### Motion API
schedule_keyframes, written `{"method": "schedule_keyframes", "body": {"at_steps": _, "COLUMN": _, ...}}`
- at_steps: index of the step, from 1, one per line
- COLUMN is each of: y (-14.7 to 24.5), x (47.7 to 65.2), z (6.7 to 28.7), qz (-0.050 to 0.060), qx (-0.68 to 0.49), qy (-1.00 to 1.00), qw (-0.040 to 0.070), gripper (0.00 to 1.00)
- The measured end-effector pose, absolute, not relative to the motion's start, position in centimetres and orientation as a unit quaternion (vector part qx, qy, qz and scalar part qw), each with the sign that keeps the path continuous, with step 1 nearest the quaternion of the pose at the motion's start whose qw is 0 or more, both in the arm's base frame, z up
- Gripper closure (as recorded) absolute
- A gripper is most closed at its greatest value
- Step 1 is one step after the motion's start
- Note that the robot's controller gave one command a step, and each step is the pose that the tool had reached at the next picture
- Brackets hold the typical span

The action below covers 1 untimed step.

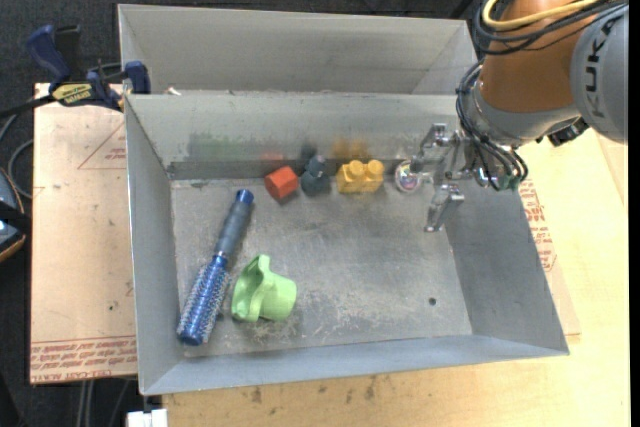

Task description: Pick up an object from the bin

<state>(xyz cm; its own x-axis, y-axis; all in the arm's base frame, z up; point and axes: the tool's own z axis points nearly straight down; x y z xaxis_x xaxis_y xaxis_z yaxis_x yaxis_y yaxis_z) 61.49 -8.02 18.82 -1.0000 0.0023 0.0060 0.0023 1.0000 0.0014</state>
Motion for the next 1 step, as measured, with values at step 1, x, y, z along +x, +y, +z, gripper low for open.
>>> {"method": "schedule_keyframes", "body": {"at_steps": 1, "y": -12.02, "x": 48.13, "z": 13.99, "qz": -0.001, "qx": 0.139, "qy": -0.99, "qw": 0.003, "gripper": 0.0}}
